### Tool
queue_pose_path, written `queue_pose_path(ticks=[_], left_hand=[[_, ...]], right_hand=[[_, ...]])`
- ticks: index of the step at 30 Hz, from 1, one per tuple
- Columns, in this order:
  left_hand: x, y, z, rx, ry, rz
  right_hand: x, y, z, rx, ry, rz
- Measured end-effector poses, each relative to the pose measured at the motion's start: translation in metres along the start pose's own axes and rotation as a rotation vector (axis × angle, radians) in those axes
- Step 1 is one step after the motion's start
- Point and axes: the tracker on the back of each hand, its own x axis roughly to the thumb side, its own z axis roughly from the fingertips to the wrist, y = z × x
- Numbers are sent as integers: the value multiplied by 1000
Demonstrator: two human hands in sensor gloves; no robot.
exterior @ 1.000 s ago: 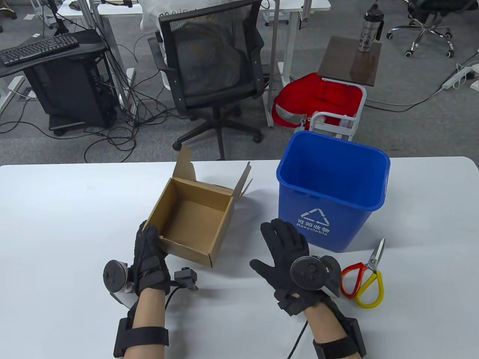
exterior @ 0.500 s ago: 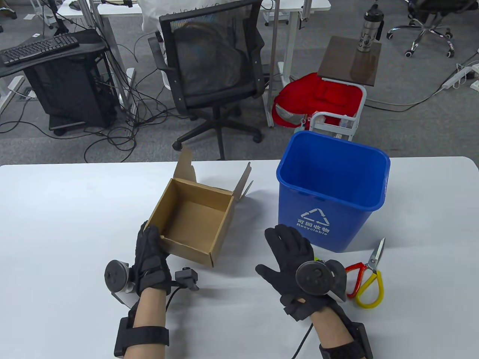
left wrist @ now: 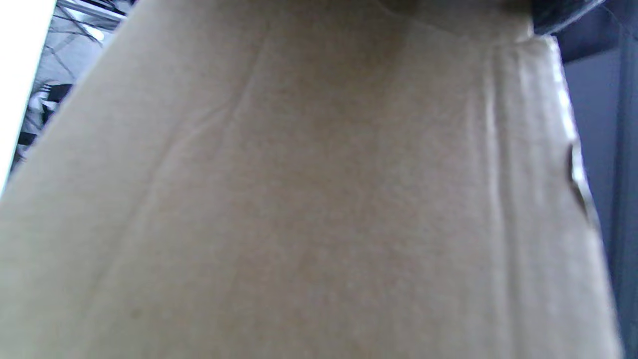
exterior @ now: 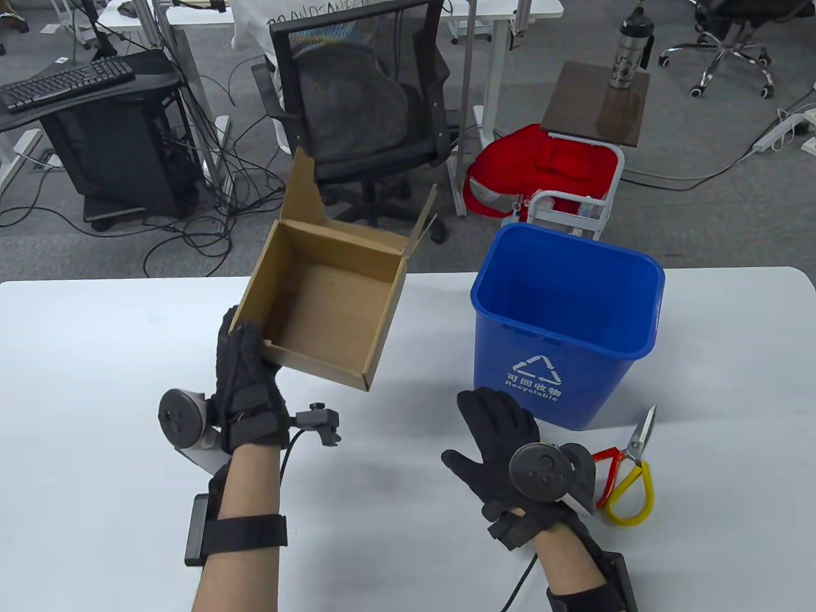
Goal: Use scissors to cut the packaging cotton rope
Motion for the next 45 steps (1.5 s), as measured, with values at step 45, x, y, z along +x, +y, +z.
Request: queue_pose_path(ticks=[45], left_hand=[[-23, -272, -22, -477, 21, -627]], right_hand=[[-14, 0, 0, 46, 79, -116]])
